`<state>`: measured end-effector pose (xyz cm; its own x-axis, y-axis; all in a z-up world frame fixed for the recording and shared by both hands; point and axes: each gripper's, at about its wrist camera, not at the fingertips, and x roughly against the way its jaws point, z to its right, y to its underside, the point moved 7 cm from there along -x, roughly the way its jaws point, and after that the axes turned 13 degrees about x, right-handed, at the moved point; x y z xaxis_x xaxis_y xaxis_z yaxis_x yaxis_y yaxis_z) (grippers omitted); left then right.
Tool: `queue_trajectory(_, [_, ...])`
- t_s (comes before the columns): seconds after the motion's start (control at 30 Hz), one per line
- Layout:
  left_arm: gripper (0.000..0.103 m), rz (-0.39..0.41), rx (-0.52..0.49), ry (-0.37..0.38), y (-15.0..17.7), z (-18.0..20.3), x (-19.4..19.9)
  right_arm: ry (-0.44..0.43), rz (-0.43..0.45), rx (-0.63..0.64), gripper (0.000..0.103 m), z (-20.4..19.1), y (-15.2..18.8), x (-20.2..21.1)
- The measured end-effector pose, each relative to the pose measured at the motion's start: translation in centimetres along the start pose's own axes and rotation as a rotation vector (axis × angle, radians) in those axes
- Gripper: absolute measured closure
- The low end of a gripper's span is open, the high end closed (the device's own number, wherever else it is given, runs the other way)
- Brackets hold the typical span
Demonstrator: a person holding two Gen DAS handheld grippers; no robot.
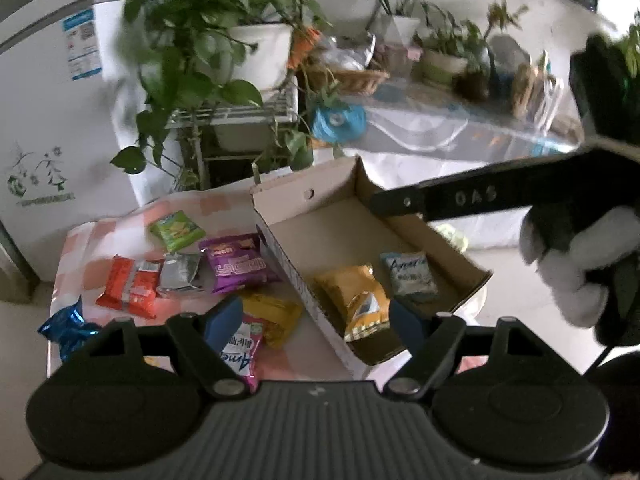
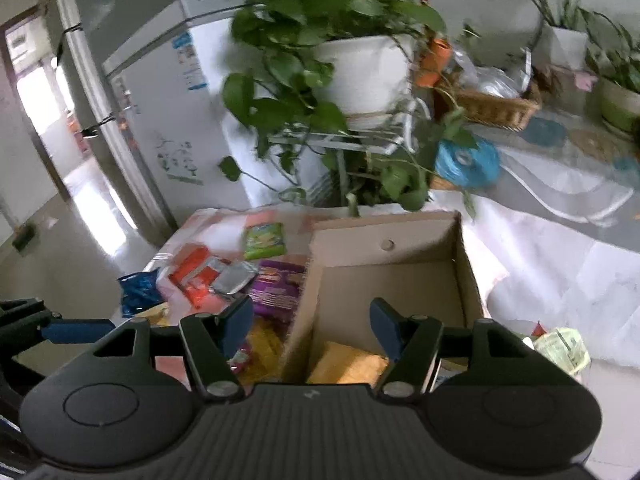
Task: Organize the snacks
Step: 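Raise both tools away from the box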
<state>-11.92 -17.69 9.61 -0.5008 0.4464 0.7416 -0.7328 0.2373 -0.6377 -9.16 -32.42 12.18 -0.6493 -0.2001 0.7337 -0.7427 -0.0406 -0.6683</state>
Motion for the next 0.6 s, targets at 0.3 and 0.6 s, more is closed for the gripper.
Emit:
queue_trajectory(0.3, [0.023, 0.086, 0.073, 0.081, -4.1, 2.4, 6.4, -0.018, -0.001, 0.144, 0.032, -2.0, -4.8, 3.3])
queue_trajectory(0.6, [0.022, 0.126, 0.060, 0.153, -4.6, 5.4, 9.0, -0.023, -0.004, 0.241, 0.032, -4.0, -6.8, 4.4])
